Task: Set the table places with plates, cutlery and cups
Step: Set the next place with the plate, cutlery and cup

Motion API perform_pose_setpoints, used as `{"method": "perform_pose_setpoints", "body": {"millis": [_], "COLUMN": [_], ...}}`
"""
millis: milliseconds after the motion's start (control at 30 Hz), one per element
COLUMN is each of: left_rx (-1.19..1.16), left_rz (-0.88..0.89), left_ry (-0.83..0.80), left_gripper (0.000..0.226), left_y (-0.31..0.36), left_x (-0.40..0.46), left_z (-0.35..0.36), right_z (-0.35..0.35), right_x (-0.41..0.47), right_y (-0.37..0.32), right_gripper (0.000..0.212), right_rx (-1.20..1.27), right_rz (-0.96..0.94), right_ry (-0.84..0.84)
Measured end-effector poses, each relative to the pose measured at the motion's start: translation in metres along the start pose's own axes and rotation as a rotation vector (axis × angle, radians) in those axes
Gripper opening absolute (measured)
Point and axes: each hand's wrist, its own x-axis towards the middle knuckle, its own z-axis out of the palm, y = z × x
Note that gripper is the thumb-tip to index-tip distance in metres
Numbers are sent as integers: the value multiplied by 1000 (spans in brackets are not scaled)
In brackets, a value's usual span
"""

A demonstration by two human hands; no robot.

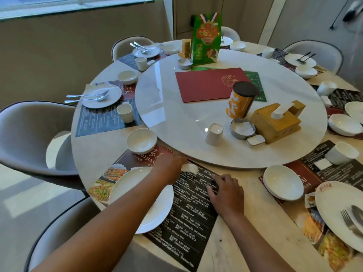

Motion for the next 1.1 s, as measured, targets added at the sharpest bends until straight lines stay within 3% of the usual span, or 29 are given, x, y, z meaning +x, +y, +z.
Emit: {"method": "perform_pose_setpoints", "body": {"millis": [333, 500, 567, 667, 767, 833, 900, 1033, 1100], "left_rx": [55, 36, 12, -6, -8, 1, -8, -12, -7], "left_rz": [27, 11, -13, -42, -45, -53, -62, -79, -85], "left_ry": [2, -2, -10, -38, -41, -41, -52, -75, -76], "left_gripper": [43, 46, 47, 46, 45, 43, 43, 43, 43], "left_y": [13, 13, 13, 13, 14, 15, 17, 18, 19], "left_x": [5, 8, 8, 9, 10, 11, 11, 9, 8], "left_z": [15, 20, 21, 22, 21, 19, 18, 16, 16], "right_z": [-10, -27, -38, -50, -56, -56, -54, -53, -57], "right_x": [3, 42, 69, 110, 144, 160, 168, 167, 164], "right_y": [4, -3, -9, -23, -35, -39, -40, -39, -39], "right_gripper": [37, 20, 25, 50, 83, 92, 88, 64, 65], "right_rx": [43, 93, 79, 56, -97, -182, -192, -108, -96], "right_rz": [-7, 15, -9, -58, -60, -42, -38, -70, -53], "right_ry": [-77, 71, 141, 177, -1, -148, -195, -104, -120]}}
